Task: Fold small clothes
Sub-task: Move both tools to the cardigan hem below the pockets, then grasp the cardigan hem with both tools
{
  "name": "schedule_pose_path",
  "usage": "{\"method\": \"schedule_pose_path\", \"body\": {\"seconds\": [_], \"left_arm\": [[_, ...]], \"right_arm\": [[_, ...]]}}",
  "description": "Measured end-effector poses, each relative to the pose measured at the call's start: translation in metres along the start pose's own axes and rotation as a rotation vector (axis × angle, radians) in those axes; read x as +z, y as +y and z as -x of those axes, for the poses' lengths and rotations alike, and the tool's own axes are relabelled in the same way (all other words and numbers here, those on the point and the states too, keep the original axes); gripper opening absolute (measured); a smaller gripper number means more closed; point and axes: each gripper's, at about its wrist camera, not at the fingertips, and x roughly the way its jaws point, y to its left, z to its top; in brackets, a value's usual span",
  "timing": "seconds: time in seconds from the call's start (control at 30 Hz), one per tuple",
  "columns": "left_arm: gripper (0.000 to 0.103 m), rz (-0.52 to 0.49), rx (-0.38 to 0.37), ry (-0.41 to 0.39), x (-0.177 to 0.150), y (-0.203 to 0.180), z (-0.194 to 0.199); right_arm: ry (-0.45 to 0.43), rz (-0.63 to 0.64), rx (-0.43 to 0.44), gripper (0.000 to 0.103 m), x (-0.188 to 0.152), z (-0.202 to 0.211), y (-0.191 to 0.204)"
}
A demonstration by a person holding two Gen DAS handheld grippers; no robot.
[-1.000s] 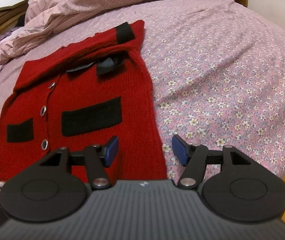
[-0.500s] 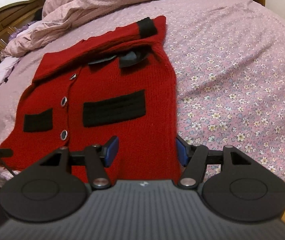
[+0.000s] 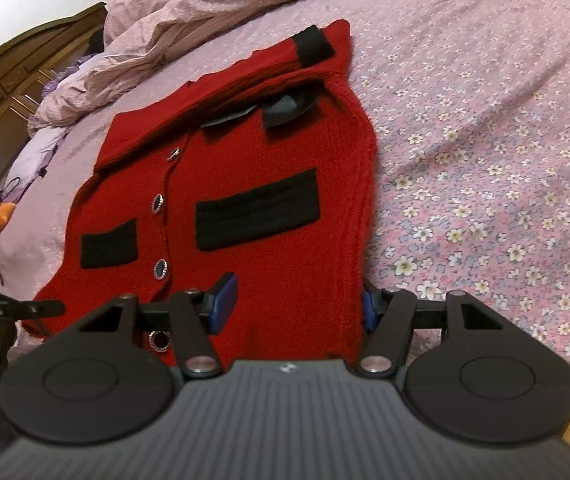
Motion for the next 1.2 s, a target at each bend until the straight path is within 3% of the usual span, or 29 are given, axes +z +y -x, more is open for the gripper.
{"method": "schedule_pose_path", "body": {"seconds": [0.37, 0.67, 0.93, 1.0, 1.07, 1.2], "left_arm": [[0.084, -0.021, 0.014, -0.017, 0.0, -0.002, -0.014], [0.083, -0.108, 0.056, 0.011, 0.002, -0.018, -0.031], [0.083, -0.111, 0.027, 0.02, -0.001, -0.021, -0.03], [0.081, -0.102, 0.022, 0.018, -0.001, -0.019, -0.029], [0.071, -0.086, 0.025, 0.011, -0.002, -0.016, -0.027], [0.051, -0.041, 0.044, -0.004, -0.002, -0.007, -0.024]], "right_arm": [[-0.006, 0.003, 0.036, 0.062, -0.001, -0.004, -0.005], [0.001, 0.025, 0.061, 0.062, -0.004, -0.01, -0.003], [0.016, 0.032, 0.07, 0.06, -0.004, -0.013, 0.001], [0.015, 0.04, 0.073, 0.06, -0.005, -0.013, 0.002], [0.01, 0.059, 0.073, 0.058, -0.007, -0.014, 0.004], [0.019, 0.06, 0.066, 0.036, -0.009, -0.019, 0.005]]}}
